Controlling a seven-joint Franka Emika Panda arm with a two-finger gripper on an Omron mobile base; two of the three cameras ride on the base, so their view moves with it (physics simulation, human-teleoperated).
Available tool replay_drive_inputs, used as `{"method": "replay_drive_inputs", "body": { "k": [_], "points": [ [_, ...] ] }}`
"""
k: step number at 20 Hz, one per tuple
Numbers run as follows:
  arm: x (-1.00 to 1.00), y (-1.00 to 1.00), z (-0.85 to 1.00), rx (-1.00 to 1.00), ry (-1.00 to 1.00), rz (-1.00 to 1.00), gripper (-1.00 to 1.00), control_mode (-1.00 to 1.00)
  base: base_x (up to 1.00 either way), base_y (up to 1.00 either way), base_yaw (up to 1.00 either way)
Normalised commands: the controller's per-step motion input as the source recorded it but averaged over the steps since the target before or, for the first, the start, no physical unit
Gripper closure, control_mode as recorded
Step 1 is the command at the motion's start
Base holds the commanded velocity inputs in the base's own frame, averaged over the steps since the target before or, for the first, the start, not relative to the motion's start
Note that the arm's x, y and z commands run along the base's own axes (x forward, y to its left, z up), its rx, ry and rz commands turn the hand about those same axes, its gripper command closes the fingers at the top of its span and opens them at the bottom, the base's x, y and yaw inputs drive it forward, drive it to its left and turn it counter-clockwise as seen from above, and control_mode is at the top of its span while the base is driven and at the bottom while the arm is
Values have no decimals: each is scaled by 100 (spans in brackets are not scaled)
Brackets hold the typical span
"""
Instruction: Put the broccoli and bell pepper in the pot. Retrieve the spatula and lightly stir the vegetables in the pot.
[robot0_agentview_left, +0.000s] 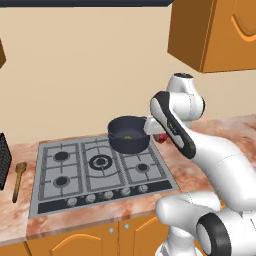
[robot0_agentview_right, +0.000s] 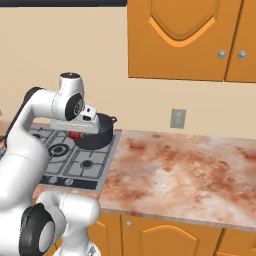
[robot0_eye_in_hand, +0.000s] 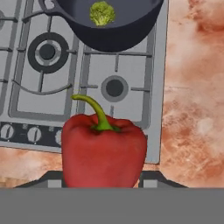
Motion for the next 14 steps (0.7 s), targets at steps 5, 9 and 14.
{"method": "replay_drive_inputs", "body": {
  "k": [5, 9, 14],
  "points": [
    [63, 28, 0, -1, 1, -5, 100, -100, 0, 0, 0],
    [21, 10, 0, 0, 0, -2, 100, -100, 0, 0, 0],
    [45, 2, -36, 0, 0, -18, 100, -100, 0, 0, 0]
  ]
}}
